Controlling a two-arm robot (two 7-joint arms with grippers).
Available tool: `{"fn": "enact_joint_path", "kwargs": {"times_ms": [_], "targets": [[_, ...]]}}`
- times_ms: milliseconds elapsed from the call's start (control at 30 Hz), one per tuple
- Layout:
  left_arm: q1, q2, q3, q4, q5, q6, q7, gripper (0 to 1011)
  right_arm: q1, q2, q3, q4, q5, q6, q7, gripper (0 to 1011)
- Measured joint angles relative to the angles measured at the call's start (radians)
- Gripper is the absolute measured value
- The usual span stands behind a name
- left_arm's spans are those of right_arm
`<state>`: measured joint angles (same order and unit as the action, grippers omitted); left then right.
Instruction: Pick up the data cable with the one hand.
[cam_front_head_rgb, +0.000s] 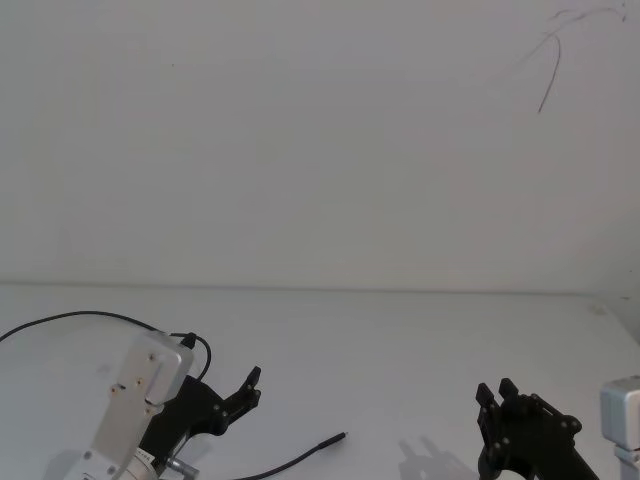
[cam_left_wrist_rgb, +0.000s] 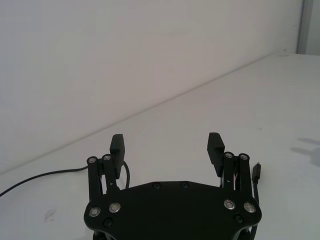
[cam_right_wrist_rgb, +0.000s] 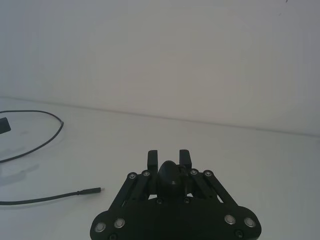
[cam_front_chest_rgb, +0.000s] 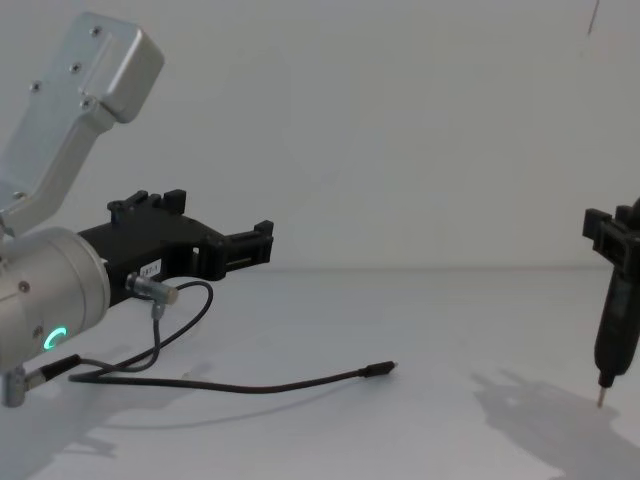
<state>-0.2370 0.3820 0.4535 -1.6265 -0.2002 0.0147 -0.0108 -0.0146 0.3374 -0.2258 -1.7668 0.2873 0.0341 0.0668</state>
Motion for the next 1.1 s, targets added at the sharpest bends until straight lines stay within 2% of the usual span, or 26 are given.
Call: {"fn": "enact_joint_path", "kwargs": {"times_ms": [767, 1100], "targets": [[-0.004, 0.002, 0.000, 0.003, -0.003, 0.000, -0.013, 1001, 0.000, 0.000, 0.000, 0.000, 0.000, 0.000, 0.000, 251], [-0.036, 0.028, 0.000, 0.020, -0.041, 0.008, -0.118, 1001, 0.000, 0.000, 0.000, 0.000, 0.000, 0.000, 0.000, 251]]}}
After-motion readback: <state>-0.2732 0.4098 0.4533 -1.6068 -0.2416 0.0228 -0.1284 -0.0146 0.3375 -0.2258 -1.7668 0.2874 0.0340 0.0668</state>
